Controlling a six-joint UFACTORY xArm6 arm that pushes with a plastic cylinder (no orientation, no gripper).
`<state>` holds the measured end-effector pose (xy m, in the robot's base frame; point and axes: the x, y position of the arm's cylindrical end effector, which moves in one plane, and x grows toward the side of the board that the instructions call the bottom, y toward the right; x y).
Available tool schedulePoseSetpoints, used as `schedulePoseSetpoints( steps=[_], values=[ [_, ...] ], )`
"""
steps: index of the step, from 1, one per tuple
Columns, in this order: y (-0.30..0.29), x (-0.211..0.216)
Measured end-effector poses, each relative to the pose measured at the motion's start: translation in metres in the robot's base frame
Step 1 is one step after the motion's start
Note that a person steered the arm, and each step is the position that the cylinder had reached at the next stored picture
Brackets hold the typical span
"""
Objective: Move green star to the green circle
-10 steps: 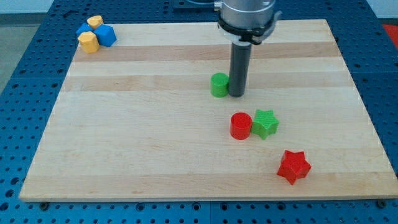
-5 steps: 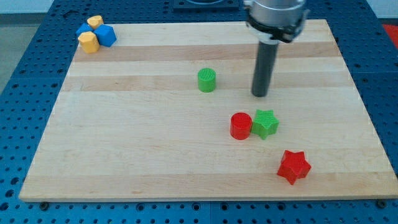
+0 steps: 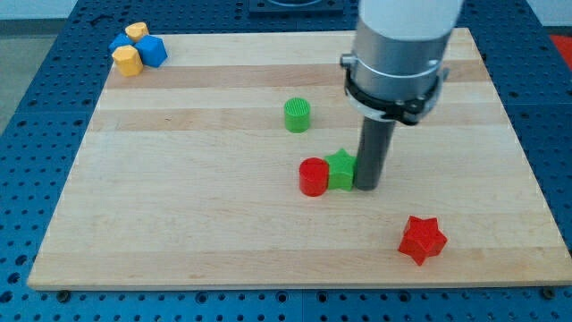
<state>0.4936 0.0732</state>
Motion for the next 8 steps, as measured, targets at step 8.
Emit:
schedulePoseSetpoints(
  steps=[8],
  values=[
    [-0.087, -0.041]
  ],
)
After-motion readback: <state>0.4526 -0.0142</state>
